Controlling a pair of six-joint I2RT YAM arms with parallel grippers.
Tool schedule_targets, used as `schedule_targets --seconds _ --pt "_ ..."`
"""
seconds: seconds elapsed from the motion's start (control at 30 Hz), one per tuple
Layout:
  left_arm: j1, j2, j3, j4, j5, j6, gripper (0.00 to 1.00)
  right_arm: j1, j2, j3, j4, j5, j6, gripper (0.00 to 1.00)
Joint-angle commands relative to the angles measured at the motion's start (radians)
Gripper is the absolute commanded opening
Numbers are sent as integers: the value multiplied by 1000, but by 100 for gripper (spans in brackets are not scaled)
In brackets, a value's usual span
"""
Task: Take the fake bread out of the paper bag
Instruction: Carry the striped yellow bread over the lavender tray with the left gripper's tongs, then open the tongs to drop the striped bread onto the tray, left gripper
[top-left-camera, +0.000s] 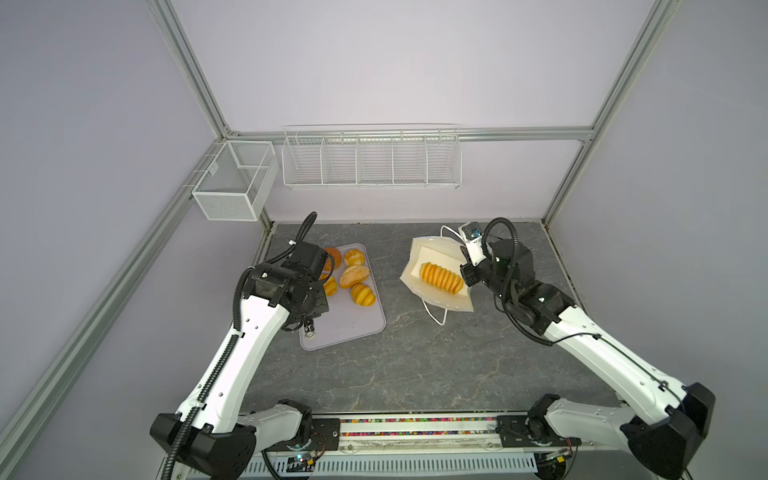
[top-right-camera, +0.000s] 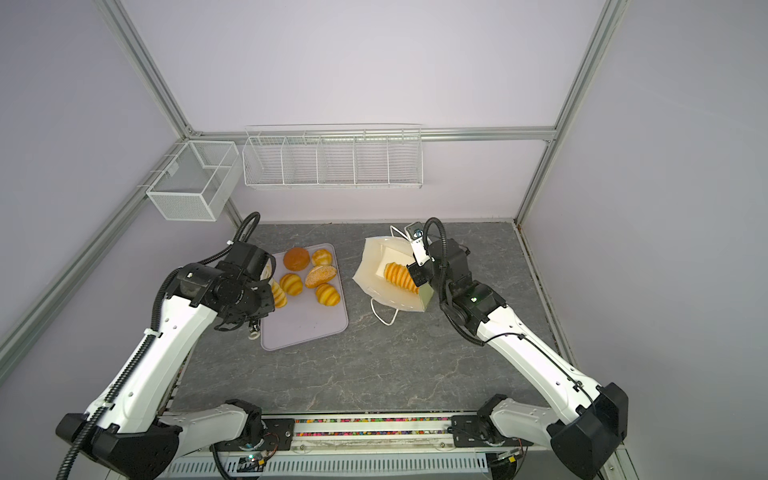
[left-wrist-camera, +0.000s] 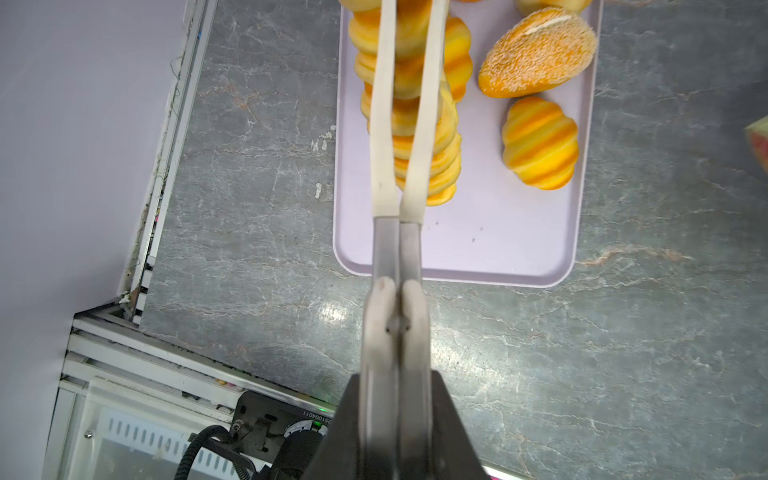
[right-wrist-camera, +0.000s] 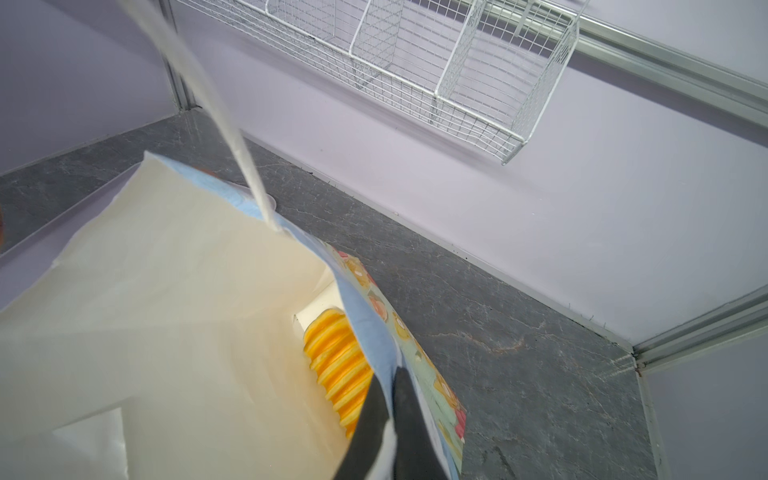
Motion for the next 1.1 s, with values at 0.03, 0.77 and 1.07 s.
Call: schedule_targets --seconds 0.03,0.77,1.07 --pt "71 50 -1 -63 32 73 0 -14 -30 -17 39 18 -8 7" --pt "192 379 36 11 115 208 0 -26 -14 -36 33 7 7 6" --pt "192 478 102 45 114 208 19 -26 -8 -27 23 16 -2 6"
